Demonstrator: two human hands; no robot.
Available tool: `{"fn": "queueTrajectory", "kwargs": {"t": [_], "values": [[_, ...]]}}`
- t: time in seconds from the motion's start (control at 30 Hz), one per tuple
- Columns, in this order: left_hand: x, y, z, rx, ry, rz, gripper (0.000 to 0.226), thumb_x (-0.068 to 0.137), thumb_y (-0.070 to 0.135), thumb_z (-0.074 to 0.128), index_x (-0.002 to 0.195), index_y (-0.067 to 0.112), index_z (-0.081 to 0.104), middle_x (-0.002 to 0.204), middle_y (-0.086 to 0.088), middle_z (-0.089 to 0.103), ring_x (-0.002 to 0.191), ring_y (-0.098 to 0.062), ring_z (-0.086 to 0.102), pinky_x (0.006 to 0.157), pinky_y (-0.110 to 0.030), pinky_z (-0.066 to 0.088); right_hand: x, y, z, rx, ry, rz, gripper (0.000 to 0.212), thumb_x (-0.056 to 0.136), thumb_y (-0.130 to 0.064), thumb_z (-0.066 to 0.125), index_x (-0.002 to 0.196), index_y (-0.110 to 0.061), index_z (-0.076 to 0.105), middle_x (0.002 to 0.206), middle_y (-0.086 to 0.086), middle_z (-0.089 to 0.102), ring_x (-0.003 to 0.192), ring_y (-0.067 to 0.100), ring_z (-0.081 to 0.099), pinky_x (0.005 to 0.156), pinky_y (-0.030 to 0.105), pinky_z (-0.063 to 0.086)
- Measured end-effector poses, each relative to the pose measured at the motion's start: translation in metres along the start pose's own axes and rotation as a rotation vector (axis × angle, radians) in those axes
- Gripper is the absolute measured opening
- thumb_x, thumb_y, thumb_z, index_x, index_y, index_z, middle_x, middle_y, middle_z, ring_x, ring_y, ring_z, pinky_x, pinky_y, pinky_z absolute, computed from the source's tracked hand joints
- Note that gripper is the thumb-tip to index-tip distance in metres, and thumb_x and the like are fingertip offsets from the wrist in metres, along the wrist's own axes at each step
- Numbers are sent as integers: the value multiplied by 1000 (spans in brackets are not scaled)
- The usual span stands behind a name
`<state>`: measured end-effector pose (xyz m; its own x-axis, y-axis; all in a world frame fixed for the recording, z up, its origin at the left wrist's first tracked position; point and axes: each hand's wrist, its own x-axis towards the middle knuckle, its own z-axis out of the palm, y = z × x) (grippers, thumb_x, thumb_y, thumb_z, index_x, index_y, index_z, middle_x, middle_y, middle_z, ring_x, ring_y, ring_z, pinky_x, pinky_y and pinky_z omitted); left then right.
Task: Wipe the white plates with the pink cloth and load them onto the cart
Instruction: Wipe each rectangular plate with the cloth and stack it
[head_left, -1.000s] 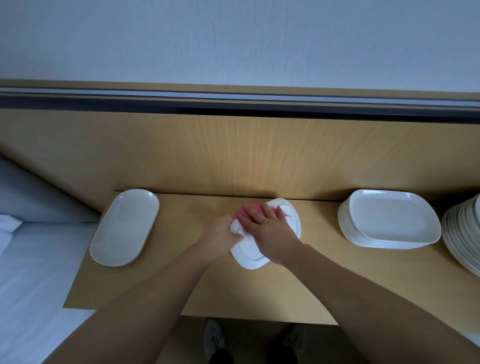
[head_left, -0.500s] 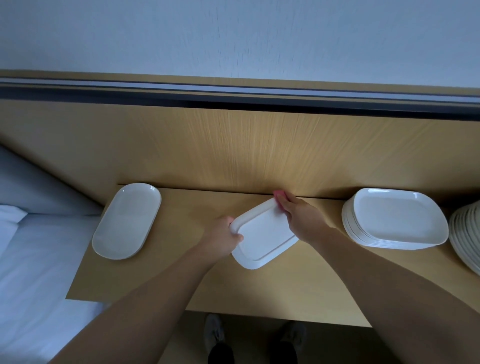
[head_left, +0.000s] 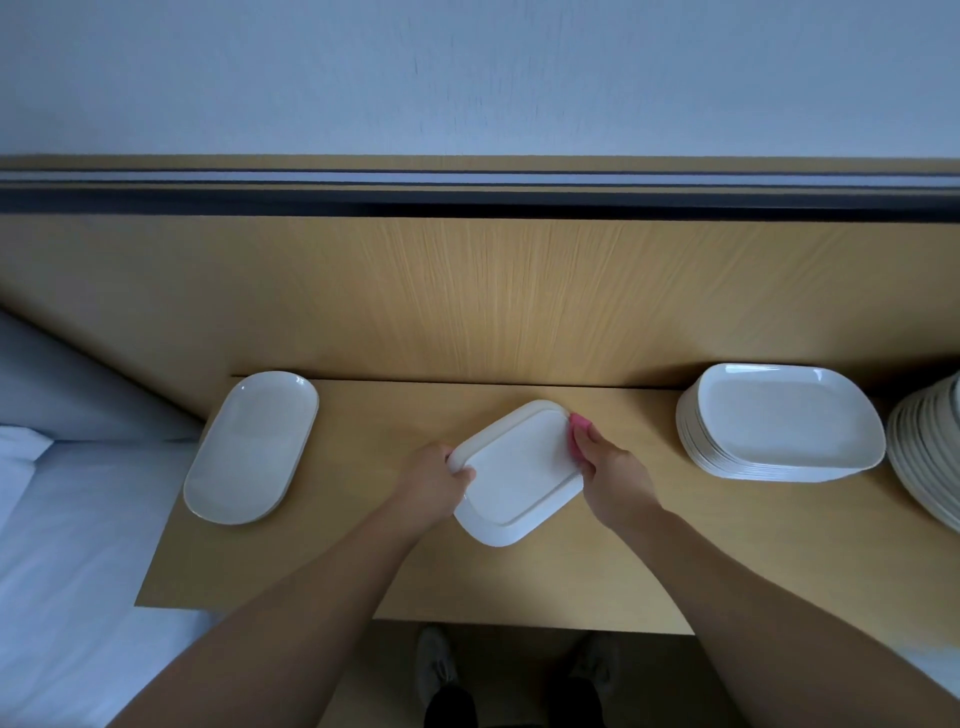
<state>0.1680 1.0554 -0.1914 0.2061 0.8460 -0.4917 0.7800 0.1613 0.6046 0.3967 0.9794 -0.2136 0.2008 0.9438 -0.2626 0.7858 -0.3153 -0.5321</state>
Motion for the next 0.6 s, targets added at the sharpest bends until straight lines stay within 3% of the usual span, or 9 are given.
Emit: {"fn": "queueTrajectory", "kwargs": {"t": [0.2, 0.33, 0.4, 0.5, 0.6], "values": [[2, -2, 1, 23, 7, -20, 21, 90, 29, 58, 103, 12, 62, 93, -1, 64, 80, -15, 61, 63, -26, 48, -14, -4, 7, -100, 46, -44, 58, 98, -13, 41, 150, -32, 28, 149, -13, 40, 125, 23, 51, 96, 30, 45], [-1, -3, 1, 11, 0, -9, 21, 91, 29, 57, 100, 10, 63, 93, -3, 65, 81, -16, 61, 60, -26, 46, -24, -6, 18, -170, 134, -72, 38, 103, -42, 35, 138, -37, 48, 121, -16, 62, 105, 3, 58, 79, 14, 43], [-1, -5, 1, -16, -3, -14, 22, 91, 30, 57, 100, 11, 64, 93, -3, 66, 82, -18, 63, 65, -29, 50, -31, -13, 25, -76, 116, 19, 37, 102, -41, 42, 136, -31, 53, 126, -14, 60, 106, -4, 55, 82, 8, 43], [-3, -7, 1, -52, -11, -11, 21, 91, 29, 57, 99, 11, 65, 89, -4, 68, 79, -21, 66, 66, -33, 53, -40, -13, 33, 43, 56, 67, 48, 100, -16, 47, 147, -19, 38, 150, 0, 40, 135, 19, 41, 106, 23, 32], [-4, -5, 2, -77, -8, 3, 20, 91, 29, 56, 99, 12, 64, 90, -5, 67, 80, -23, 66, 73, -41, 57, -59, -24, 47, 107, 45, -2, 45, 103, -28, 42, 147, -25, 38, 133, 0, 56, 120, 18, 55, 95, 17, 44]]}}
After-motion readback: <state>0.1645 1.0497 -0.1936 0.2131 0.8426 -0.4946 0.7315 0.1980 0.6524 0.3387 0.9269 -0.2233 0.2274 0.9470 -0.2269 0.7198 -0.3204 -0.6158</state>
